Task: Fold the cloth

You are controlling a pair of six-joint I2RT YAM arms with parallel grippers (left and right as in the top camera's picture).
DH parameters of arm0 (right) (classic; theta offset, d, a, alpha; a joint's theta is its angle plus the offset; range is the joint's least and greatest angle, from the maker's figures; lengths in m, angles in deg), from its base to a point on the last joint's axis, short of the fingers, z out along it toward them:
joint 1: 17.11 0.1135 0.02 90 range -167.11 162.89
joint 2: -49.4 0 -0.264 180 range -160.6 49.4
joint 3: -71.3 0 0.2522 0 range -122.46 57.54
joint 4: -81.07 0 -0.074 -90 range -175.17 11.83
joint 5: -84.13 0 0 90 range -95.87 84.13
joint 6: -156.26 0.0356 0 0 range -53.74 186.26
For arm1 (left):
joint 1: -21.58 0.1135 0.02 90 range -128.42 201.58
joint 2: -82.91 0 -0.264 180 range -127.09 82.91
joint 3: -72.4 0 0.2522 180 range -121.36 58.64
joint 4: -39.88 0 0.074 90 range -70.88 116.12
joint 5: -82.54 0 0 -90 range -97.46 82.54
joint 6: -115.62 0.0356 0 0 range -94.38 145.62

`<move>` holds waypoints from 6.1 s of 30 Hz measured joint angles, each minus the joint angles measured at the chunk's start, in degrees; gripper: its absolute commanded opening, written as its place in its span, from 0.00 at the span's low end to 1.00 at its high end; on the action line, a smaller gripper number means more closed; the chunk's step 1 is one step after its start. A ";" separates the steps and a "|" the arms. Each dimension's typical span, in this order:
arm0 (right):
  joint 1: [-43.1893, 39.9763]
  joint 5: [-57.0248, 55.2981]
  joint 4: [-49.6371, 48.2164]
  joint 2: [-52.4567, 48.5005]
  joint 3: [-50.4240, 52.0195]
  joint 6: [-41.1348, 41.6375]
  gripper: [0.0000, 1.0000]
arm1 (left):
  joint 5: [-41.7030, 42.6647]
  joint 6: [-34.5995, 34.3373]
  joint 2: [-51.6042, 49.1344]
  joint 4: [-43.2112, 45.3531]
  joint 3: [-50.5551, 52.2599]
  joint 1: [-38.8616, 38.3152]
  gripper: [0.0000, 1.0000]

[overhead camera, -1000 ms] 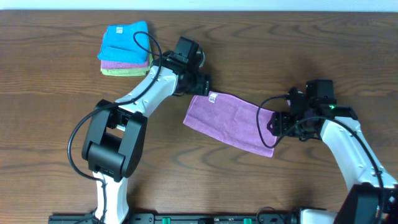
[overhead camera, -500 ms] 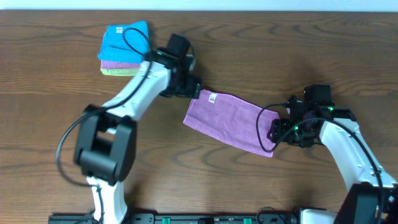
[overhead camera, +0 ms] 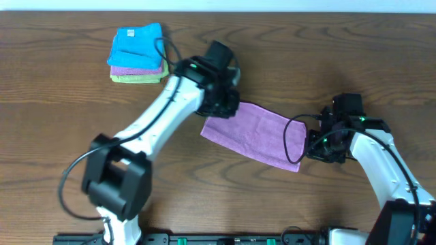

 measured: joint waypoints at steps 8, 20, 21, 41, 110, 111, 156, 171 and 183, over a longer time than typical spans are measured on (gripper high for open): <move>0.00 -0.33 -1.11 0.00 0.35 -0.17 0.62 | -2.03 -2.12 -11.28 0.22 0.42 0.68 0.06; 0.00 6.75 -14.23 0.00 10.91 1.40 0.57 | -2.21 -4.66 -13.05 0.44 0.50 0.63 0.05; 0.00 7.21 -14.91 0.00 11.34 1.88 0.57 | -2.29 -4.66 -13.03 0.17 0.50 0.63 0.06; -0.02 10.19 -25.07 1.92 17.00 8.55 0.39 | -2.32 -4.68 -12.09 -3.13 4.72 0.44 0.06; 18.05 7.54 -9.33 4.44 -3.89 8.37 0.02 | 2.16 -7.85 -11.91 -10.32 8.00 -1.53 0.06; 18.36 7.56 -9.11 4.44 -3.89 8.52 0.02 | 2.19 -7.85 -11.89 -10.32 7.98 -1.53 0.06; 40.92 7.02 -18.12 4.46 -3.89 22.91 0.16 | -11.50 -1.51 21.70 -25.92 0.72 25.11 0.06; 48.65 5.60 -23.89 4.48 -3.89 28.57 0.95 | -11.80 -1.14 21.70 -25.22 0.72 25.11 0.06; 50.14 2.54 -11.93 5.49 -4.00 37.48 0.99 | -12.92 0.07 21.70 -26.97 0.72 25.11 0.06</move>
